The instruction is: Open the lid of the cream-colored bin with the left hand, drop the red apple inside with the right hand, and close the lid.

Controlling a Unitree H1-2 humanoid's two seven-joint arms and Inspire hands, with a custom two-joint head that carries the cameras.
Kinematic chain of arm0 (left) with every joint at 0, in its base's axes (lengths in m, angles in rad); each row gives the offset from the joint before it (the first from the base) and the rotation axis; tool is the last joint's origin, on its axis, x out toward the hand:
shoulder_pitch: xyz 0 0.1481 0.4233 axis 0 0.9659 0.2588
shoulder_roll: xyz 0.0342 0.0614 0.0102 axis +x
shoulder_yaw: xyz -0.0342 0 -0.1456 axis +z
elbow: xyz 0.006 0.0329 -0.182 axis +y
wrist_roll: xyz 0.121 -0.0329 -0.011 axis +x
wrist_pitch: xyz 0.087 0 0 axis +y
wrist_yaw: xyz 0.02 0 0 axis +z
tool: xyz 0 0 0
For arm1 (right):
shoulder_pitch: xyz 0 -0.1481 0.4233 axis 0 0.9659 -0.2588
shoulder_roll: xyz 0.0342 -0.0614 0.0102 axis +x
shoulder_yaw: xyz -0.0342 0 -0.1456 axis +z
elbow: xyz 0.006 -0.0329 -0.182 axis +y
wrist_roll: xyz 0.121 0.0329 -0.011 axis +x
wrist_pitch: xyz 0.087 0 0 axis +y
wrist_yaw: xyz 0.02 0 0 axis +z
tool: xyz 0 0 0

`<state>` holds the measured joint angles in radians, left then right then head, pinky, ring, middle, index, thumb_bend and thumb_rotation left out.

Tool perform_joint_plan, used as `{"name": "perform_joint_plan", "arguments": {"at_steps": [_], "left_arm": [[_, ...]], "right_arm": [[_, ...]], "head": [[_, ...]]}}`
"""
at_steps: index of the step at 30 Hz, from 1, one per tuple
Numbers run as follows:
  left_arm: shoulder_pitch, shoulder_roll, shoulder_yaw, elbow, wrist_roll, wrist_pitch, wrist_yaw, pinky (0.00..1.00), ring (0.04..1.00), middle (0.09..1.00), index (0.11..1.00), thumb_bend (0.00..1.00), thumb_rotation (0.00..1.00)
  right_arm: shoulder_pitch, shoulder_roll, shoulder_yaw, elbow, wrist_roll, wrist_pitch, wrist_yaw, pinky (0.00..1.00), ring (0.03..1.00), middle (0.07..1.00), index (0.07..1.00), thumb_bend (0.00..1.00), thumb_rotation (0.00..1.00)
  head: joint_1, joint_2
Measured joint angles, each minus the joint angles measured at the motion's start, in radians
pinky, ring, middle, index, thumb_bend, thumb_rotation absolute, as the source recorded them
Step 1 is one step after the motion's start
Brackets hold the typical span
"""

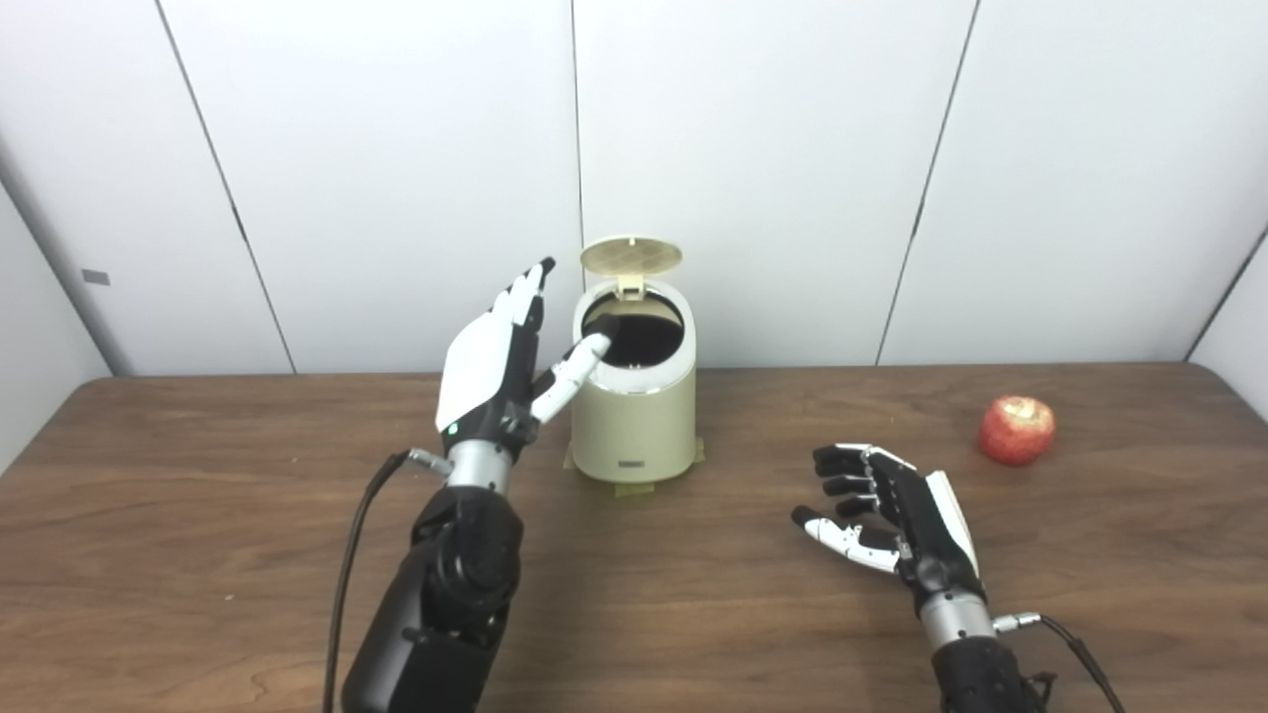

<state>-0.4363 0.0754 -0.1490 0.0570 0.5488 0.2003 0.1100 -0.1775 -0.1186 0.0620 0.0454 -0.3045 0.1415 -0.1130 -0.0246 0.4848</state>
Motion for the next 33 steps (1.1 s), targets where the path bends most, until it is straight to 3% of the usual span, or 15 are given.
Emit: {"name": "perform_joint_plan", "arguments": {"at_steps": [3,5,7,9,12,17,19,20,22,23,24,25,28,33], "left_arm": [[0.057,0.008,0.043,-0.002,-0.096,-0.088,0.001,0.93,0.967,0.966,0.94,0.46,1.0],[0.095,0.007,0.07,-0.002,-0.152,-0.142,0.005,0.9,0.952,0.954,0.929,0.43,1.0],[0.121,0.009,0.091,0.0,-0.204,-0.191,0.004,0.86,0.929,0.939,0.926,0.35,1.0],[0.145,0.012,0.108,-0.001,-0.252,-0.247,0.002,0.84,0.915,0.929,0.915,0.29,1.0],[0.192,0.019,0.136,-0.001,-0.334,-0.34,-0.006,0.85,0.91,0.919,0.897,0.23,1.0],[0.277,0.029,0.166,-0.009,-0.428,-0.382,-0.035,0.91,0.937,0.925,0.898,0.24,1.0],[0.302,0.033,0.171,-0.015,-0.449,-0.383,-0.046,0.91,0.942,0.936,0.913,0.23,1.0],[0.31,0.034,0.172,-0.016,-0.453,-0.387,-0.05,0.91,0.942,0.938,0.916,0.23,1.0],[0.324,0.038,0.172,-0.027,-0.462,-0.399,-0.065,0.91,0.946,0.946,0.922,0.23,1.0],[0.329,0.043,0.171,-0.034,-0.462,-0.409,-0.072,0.91,0.945,0.947,0.922,0.22,1.0],[0.334,0.048,0.17,-0.04,-0.462,-0.415,-0.077,0.9,0.941,0.944,0.92,0.22,0.98],[0.34,0.053,0.17,-0.047,-0.462,-0.415,-0.08,0.9,0.937,0.941,0.917,0.22,0.95],[0.362,0.059,0.173,-0.066,-0.464,-0.415,-0.082,0.9,0.938,0.943,0.921,0.21,0.93],[0.371,0.059,0.18,-0.068,-0.486,-0.417,-0.085,0.92,0.949,0.954,0.941,0.21,0.91]], "right_arm": [[0.0,-0.001,0.005,0.0,-0.02,-0.001,-0.007,0.43,0.542,0.596,0.66,0.31,0.04],[-0.001,-0.001,0.004,0.0,-0.024,-0.002,-0.01,0.45,0.558,0.607,0.661,0.31,0.03],[0.0,0.001,0.003,-0.002,-0.022,-0.002,-0.01,0.56,0.647,0.674,0.668,0.31,0.03],[0.007,0.007,0.0,-0.015,-0.014,0.004,-0.007,0.6,0.676,0.696,0.677,0.29,0.03],[0.037,0.024,-0.004,-0.079,-0.009,0.009,-0.003,0.52,0.619,0.653,0.646,0.27,0.11],[0.029,0.012,-0.017,-0.175,-0.032,-0.028,-0.005,0.51,0.599,0.637,0.641,0.26,0.18],[0.006,-0.027,-0.018,-0.209,-0.072,-0.034,-0.003,0.31,0.421,0.521,0.67,0.32,0.19],[-0.008,-0.055,-0.018,-0.224,-0.106,-0.033,-0.001,0.28,0.381,0.496,0.677,0.34,0.2],[-0.042,-0.12,-0.012,-0.232,-0.176,-0.033,0.014,0.52,0.634,0.7,0.732,0.48,0.22],[-0.062,-0.164,-0.006,-0.232,-0.213,-0.033,0.034,0.61,0.722,0.772,0.766,0.56,0.25],[-0.077,-0.199,-0.001,-0.233,-0.245,-0.027,0.058,0.63,0.759,0.813,0.792,0.65,0.28],[-0.096,-0.244,0.007,-0.242,-0.281,-0.01,0.095,0.64,0.793,0.855,0.827,0.76,0.3],[-0.156,-0.347,0.033,-0.277,-0.378,0.107,0.253,0.59,0.799,0.872,0.842,0.93,0.3],[-0.288,-0.434,0.073,-0.293,-0.493,0.267,0.473,0.61,0.86,0.915,0.848,1.0,0.22]], "head": [[0.002,-0.003],[0.0,-0.006],[0.002,-0.005],[0.002,-0.003],[0.002,-0.003],[0.002,-0.005],[0.0,-0.006],[0.0,-0.006],[-0.006,-0.006],[-0.006,-0.008],[-0.006,-0.009],[-0.006,-0.011],[-0.005,-0.017],[-0.006,-0.012]]}}
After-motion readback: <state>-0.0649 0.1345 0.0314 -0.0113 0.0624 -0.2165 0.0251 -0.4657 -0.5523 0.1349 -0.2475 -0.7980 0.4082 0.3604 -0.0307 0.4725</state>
